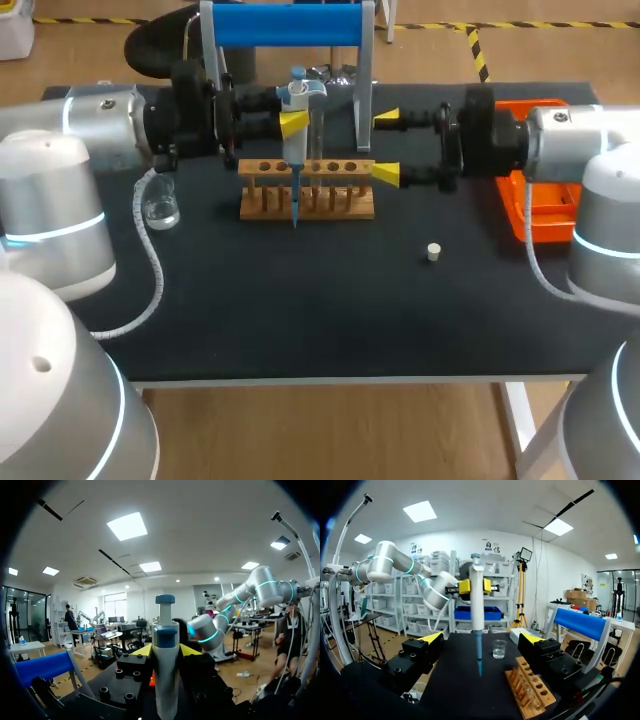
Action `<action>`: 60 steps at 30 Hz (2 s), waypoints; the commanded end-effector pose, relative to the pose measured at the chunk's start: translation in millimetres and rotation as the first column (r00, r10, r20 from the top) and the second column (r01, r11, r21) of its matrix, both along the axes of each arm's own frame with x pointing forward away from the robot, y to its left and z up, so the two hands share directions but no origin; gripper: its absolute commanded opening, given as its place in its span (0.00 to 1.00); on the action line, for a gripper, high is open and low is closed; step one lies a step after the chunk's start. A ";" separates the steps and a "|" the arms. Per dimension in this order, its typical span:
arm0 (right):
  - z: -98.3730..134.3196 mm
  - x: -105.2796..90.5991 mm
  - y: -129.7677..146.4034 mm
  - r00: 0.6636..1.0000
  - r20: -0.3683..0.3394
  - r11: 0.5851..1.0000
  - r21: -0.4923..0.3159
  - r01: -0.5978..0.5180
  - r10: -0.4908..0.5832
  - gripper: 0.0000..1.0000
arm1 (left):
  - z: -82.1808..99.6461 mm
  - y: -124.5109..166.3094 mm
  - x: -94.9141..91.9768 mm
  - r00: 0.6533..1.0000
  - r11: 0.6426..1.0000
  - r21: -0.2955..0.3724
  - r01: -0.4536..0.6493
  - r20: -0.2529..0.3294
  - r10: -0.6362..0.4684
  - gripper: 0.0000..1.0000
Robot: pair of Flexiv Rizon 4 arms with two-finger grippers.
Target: Invert the test tube, pick up the pipette, mount the tip to pipette, aspirate from beaker and dispense into the tube, eject the tip, return the pipette, and cap with the stopper.
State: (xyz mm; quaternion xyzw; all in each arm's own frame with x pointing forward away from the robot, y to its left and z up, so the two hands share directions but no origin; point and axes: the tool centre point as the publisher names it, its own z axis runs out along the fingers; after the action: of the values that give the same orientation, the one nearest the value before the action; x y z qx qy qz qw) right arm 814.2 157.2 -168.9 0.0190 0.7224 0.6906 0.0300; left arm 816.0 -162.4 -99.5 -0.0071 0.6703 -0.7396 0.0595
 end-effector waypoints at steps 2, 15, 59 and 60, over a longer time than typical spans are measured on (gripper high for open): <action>4.0 -11.6 11.9 1.000 0.007 0.999 0.042 -0.031 0.030 1.00 | 0.1 -0.2 0.4 1.000 1.000 -0.002 0.001 0.001 -0.001 0.00; 6.3 -0.5 61.7 0.994 0.004 0.993 0.049 -0.105 0.105 0.95 | 0.1 -0.2 0.4 1.000 1.000 -0.002 0.001 0.001 -0.001 0.00; 22.1 -0.8 113.6 0.988 0.009 0.986 0.066 -0.156 0.156 0.51 | 0.1 -0.2 0.4 1.000 1.000 -0.002 0.001 0.001 -0.001 0.00; 22.2 -1.3 114.2 0.988 0.011 0.986 0.066 -0.155 0.155 0.50 | 0.1 -0.2 0.4 1.000 1.000 -0.002 0.001 0.001 -0.001 0.00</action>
State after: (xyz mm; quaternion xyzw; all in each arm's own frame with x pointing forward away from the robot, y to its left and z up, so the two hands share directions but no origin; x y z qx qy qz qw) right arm 814.9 268.4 -146.7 -0.0408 0.6981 0.7143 -0.0254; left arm 816.1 -162.3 -99.4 -0.0071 0.6703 -0.7397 0.0595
